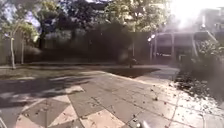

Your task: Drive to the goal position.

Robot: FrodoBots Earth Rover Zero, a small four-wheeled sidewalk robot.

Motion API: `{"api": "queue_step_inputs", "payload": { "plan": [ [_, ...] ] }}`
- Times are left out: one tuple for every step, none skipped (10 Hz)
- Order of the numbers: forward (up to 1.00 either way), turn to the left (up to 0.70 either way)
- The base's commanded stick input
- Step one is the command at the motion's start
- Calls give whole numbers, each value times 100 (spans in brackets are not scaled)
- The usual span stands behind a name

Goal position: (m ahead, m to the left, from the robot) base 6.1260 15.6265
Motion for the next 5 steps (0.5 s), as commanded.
{"api": "queue_step_inputs", "payload": {
  "plan": [
    [50, -50],
    [50, -50],
    [50, -50],
    [50, -50],
    [50, -50]
  ]
}}
